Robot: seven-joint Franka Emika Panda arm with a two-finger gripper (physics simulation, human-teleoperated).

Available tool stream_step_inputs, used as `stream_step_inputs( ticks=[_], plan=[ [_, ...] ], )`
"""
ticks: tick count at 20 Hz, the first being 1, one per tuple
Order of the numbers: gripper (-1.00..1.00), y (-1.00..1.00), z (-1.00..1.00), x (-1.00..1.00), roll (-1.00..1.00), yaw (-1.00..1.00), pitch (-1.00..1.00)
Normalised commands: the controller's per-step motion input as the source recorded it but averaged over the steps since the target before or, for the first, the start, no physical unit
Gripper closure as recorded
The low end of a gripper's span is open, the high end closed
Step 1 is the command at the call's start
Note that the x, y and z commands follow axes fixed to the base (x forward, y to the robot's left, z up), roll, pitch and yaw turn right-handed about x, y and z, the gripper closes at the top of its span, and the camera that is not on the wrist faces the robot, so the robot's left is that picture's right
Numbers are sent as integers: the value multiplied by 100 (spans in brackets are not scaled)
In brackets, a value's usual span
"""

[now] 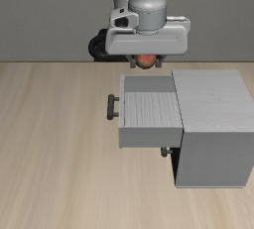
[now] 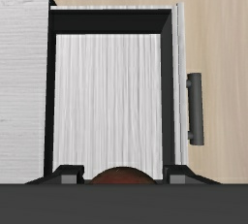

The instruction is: Pick up the peach and place it in the top layer of the cabinet

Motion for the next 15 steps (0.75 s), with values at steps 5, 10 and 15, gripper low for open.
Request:
stream_step_inputs(
  ticks=[5,10,15],
  plan=[
    [-100,0,0,40,0,0,0],
    [-100,0,0,0,0,0,0],
    [-100,0,0,0,0,0,0]
  ],
)
